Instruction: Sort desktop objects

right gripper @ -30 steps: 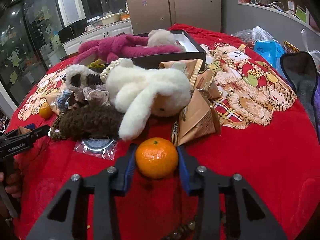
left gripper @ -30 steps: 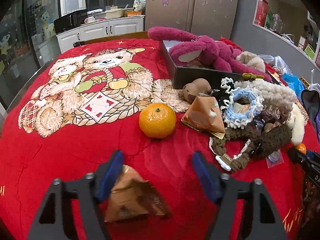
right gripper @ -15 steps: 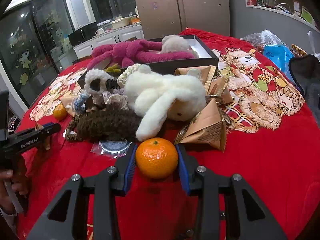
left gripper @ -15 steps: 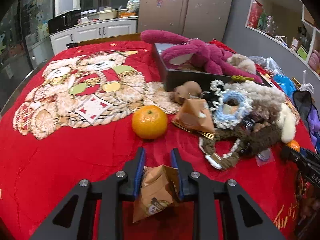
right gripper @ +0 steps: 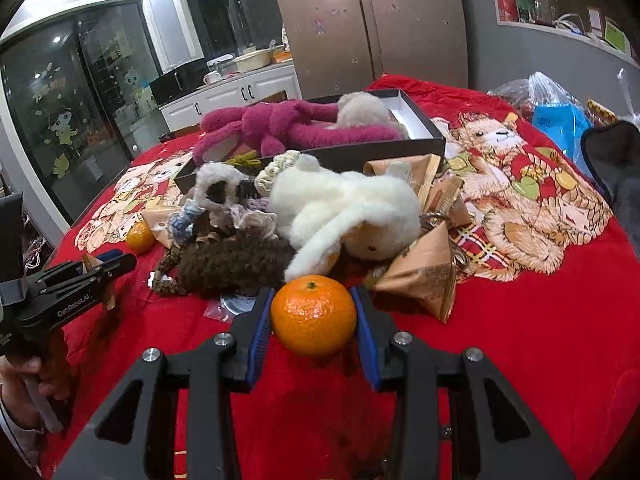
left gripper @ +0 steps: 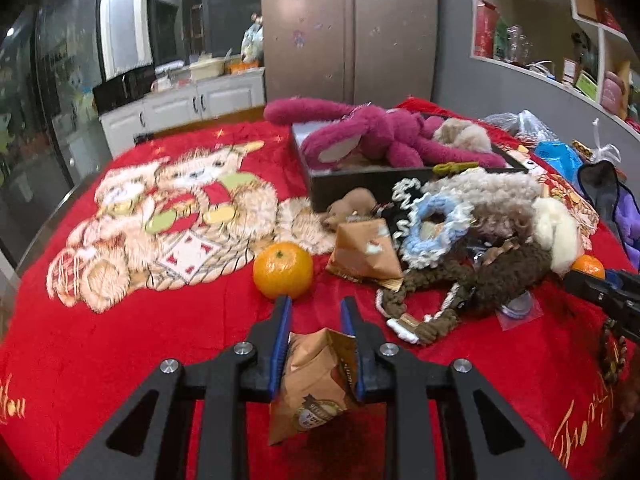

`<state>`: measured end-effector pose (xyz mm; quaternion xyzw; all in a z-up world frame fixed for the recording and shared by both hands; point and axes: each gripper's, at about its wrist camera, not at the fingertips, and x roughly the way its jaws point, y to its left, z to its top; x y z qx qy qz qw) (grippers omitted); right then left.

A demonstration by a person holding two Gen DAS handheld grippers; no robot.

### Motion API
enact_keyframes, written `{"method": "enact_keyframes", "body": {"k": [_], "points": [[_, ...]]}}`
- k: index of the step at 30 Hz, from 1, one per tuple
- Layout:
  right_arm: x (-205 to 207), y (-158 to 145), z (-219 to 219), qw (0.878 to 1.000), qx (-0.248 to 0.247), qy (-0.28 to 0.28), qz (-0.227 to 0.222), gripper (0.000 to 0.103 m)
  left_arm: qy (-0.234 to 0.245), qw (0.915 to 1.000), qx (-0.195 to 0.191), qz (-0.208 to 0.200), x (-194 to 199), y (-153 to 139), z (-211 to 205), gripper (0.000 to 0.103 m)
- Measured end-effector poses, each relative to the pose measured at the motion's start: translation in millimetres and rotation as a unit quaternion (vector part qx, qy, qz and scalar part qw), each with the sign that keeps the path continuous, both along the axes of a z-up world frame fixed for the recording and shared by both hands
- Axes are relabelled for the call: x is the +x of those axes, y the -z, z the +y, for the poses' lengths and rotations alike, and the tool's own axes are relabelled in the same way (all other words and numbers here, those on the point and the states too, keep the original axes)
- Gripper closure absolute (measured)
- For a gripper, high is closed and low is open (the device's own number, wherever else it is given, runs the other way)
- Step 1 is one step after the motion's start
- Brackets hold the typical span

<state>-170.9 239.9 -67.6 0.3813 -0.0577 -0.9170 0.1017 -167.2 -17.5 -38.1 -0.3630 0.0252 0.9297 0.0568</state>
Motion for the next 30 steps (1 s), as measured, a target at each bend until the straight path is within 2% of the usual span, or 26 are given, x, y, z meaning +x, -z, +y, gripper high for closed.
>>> {"method": "enact_keyframes", "body": {"k": [5,9,13,17,21,25,30], "points": [[1.4,-2.6,-0.7,1.0,0.002,0.0,0.008,0.064,0.013,0.9997,-0.001,0.02,5.1,-4.4,4.8,0.077],[2.5,-5.1,2.3,1.0,0.004,0.007,0.018,0.064,0.011,0.9994,0.013,0.031,8.5,-6.2,3.1,0.077],[9.2,-14.2,4.4,0.998,0.012,0.02,0.057,0.064,0.007,0.9964,0.04,0.074,18.0,-15.6,-1.3,0.076],[16.9,-23.8,3.4,0.996,0.006,0.013,0.094,0.064,0.009,0.9939,0.042,0.102,24.3,-21.7,0.9,0.076],[16.8,-24.3,-0.8,0.995,0.018,0.012,0.099,0.064,0.018,0.9936,0.027,0.108,26.3,-22.6,8.8,0.076],[15.0,-21.1,0.0,0.996,0.017,0.013,0.092,0.064,0.023,0.9928,0.027,0.114,28.9,-23.3,10.8,0.076],[14.2,-17.8,-0.9,0.996,0.017,0.015,0.089,0.064,0.03,0.9916,0.052,0.114,27.5,-23.5,5.3,0.076]]}}
